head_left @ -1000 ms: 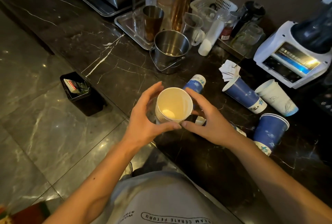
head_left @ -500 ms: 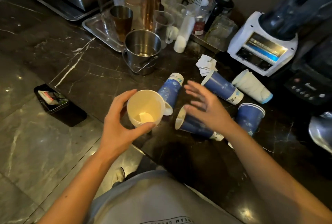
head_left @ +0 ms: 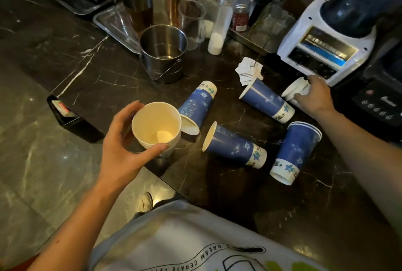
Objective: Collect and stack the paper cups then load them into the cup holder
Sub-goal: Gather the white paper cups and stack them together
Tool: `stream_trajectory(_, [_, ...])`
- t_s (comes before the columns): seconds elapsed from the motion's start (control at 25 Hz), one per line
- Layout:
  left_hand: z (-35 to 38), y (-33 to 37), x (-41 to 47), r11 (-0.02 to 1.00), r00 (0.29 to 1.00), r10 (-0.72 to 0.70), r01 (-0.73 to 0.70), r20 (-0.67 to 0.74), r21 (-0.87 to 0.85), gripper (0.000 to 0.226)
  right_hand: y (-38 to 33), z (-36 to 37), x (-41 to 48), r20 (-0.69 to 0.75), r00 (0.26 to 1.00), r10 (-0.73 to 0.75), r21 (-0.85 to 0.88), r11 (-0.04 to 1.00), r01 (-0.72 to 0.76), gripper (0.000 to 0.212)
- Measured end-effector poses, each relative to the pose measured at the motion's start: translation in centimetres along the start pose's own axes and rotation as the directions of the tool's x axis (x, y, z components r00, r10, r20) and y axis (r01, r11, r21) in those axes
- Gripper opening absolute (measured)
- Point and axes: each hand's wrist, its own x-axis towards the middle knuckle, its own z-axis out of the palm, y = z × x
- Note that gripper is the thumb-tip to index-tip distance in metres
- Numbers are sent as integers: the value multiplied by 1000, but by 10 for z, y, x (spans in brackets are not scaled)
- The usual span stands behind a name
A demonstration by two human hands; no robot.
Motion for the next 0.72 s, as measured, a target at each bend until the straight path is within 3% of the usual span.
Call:
stream_trajectory(0.16, [6, 1, -2, 1000, 1000, -2, 2, -32, -2, 92, 23, 7, 10, 97, 994, 41, -188, 982, -22, 90])
stream_trajectory(0.32, [9, 1, -4, 1000, 999, -14, 14, -48, -6, 93, 23, 9, 11, 18, 1000, -1, -345, 938, 7, 89])
stream_trajectory(0.72, [6, 4, -4, 1000, 999, 0, 1, -32, 27, 92, 23, 12, -14, -74, 995, -70, -312, 949, 44, 78])
